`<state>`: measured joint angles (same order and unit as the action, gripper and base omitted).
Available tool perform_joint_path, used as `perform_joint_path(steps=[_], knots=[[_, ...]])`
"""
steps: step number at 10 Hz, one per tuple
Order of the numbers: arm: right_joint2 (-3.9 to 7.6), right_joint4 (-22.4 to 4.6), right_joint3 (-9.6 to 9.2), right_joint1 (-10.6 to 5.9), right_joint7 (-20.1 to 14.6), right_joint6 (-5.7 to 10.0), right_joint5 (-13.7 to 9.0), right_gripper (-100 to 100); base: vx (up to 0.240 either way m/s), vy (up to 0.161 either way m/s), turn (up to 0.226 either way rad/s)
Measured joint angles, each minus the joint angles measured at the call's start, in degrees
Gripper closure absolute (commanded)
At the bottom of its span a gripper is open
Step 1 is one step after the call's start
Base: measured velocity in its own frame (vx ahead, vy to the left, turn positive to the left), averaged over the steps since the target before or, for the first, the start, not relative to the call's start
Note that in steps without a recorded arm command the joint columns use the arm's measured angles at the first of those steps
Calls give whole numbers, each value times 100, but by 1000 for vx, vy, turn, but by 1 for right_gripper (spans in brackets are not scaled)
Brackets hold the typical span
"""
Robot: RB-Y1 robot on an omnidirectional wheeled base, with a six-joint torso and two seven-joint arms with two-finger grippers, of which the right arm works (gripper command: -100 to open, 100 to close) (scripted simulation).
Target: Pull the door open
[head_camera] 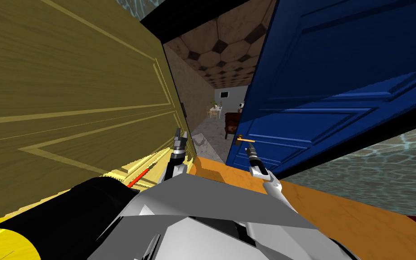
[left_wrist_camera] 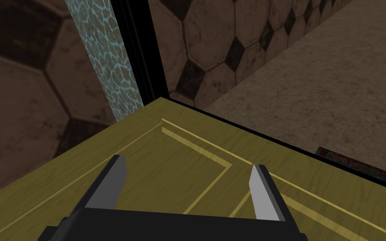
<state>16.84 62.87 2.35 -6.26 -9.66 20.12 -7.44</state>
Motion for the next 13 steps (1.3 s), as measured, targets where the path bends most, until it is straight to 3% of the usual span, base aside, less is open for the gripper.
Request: perform_joint_path(steps=[2,3,4,6,7,13], knots=[[153,-178,91,52,-104,156,-60,-100,135,38,170],[275,-235,138,111,-178,235,-104,-100,162,31,179],[391,-456,190,93,-259,379,-146,-100,184,26,173],[599,-604,299,101,-388,473,-224,-100,145,8,80],[608,-607,305,102,-399,481,-228,100,-13,0,-18],[595,-607,292,104,-385,468,-221,100,-34,-11,19]])
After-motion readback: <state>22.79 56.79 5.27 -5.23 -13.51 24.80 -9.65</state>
